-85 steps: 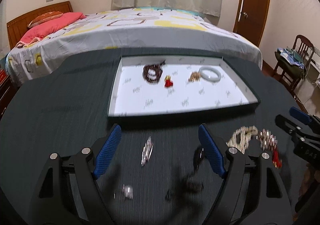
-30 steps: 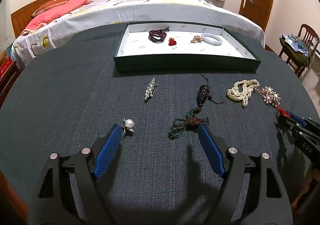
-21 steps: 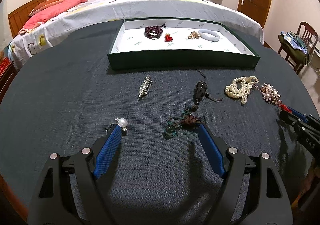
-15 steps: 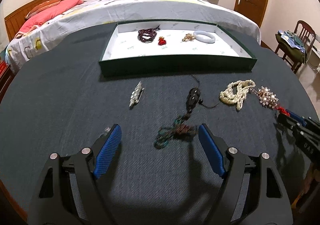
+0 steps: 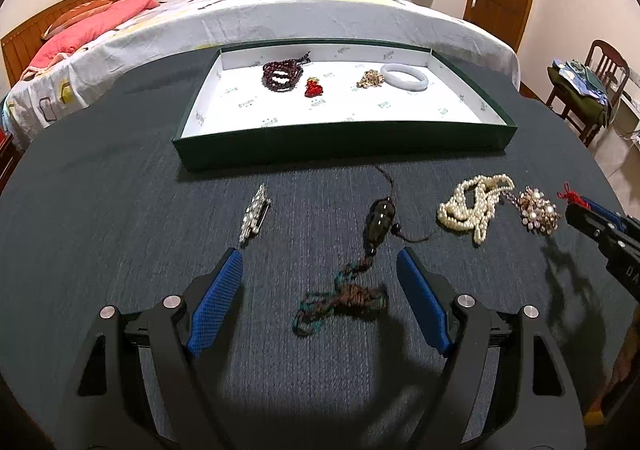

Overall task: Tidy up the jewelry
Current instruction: 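Grasp the black cord pendant with the left tool while the right holds the gold pendant, then carry both pendants into the box and open both tools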

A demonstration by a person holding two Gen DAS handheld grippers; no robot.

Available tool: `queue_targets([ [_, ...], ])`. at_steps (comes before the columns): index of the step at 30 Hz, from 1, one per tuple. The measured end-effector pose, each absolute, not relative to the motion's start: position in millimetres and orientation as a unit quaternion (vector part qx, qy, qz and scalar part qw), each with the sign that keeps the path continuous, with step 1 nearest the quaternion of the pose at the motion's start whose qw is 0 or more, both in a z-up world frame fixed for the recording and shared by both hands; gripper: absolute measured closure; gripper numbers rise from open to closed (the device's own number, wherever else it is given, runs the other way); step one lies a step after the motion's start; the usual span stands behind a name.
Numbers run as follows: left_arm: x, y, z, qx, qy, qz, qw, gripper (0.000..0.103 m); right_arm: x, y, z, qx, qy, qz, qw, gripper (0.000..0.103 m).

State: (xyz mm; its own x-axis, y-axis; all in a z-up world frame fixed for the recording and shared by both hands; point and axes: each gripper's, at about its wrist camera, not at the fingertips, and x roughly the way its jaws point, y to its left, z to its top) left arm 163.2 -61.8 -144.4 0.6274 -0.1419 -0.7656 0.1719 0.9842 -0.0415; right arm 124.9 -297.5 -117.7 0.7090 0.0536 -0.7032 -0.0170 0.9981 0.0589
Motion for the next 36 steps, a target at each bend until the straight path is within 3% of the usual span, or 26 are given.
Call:
queue_targets([
  [12, 191, -78, -151, 0.025, 0.427, -0.109, 0.897, 0.029, 163, -286, -109, 0.011, 0.378, 0.033, 0.925, 0.082],
  [15, 197, -82, -158, 0.027, 0.441, -0.118, 0.889, 0.04, 169, -283, -110, 0.008, 0.379, 0.035, 0.925, 0.082],
  [19, 199, -84, -159, 0.04, 0.438, -0.122, 0.89, 0.048, 174, -283, -111, 0.009, 0.379, 0.035, 0.925, 0.082],
  [26, 198, -88, -158, 0.057, 0.43, -0.14, 0.89, 0.082, 174, -284, -116, 0.016, 0.386, 0.036, 0.922, 0.082],
  [36, 194, -86, -157, 0.053, 0.426, -0.147, 0.891, 0.086, 175, -281, -117, 0.015, 0.388, 0.039, 0.921, 0.082],
])
